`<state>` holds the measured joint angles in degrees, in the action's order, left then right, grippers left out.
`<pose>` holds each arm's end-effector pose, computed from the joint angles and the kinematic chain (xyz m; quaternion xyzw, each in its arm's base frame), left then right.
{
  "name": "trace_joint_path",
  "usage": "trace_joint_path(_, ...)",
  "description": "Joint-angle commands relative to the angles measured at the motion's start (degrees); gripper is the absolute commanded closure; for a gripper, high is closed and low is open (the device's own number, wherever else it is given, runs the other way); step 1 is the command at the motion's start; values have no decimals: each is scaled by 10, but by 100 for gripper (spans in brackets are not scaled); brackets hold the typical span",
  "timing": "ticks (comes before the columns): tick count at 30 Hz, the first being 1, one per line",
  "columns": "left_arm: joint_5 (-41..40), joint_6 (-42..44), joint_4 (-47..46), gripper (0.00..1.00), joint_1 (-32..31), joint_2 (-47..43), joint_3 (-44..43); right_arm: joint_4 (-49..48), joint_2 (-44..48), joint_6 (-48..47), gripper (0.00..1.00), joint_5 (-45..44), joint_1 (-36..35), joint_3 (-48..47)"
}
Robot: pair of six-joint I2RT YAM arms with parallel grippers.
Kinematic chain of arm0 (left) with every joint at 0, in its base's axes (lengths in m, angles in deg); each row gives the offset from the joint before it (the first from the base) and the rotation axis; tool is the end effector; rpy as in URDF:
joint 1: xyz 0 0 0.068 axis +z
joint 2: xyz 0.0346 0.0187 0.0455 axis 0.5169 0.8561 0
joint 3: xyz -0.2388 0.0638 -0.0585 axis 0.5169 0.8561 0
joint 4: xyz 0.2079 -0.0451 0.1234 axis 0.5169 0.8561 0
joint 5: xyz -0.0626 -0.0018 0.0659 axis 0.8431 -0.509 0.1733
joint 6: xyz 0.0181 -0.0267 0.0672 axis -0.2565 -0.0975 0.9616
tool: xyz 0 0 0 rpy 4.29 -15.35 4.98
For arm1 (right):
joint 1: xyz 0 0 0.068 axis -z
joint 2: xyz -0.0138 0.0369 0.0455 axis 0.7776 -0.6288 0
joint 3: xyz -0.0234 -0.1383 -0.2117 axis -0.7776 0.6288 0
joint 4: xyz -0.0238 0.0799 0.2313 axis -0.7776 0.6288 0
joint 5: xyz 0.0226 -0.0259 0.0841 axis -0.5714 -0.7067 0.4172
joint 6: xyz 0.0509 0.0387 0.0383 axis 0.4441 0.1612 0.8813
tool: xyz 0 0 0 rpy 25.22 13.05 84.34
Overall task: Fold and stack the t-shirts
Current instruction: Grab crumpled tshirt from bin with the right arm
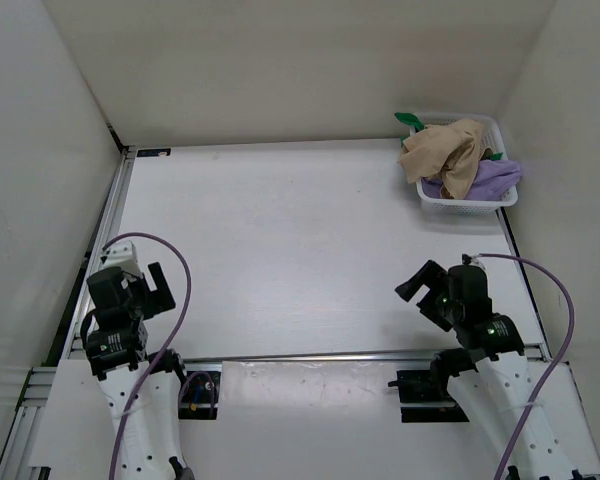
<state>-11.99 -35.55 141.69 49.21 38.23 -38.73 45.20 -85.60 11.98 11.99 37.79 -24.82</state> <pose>0.0954 0.0307 0.2496 -0.1411 0.8997 0.0613 0.4085 0.1252 0.0272 0.2020 0.2594 0.8707 0.1899 0.3722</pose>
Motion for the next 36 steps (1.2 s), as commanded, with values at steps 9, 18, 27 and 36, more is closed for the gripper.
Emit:
trace_joint_path(9,-2,0,-31,0,-2,25,-86,-20,-109,-62,0,-45,-3,-138)
trace_joint_path(18,12,0,4,0,-2,73,-133,-86,-366,-199,0,-146,30,-444)
trace_joint_path(27,128,0,-72,0,-7,98,-131,-71,-755,-173,0,-185,107,-798)
trace_joint_path(36,140,0,-89,0,-7,139,-100,-65,-980,-158,22,-240,125,-1017)
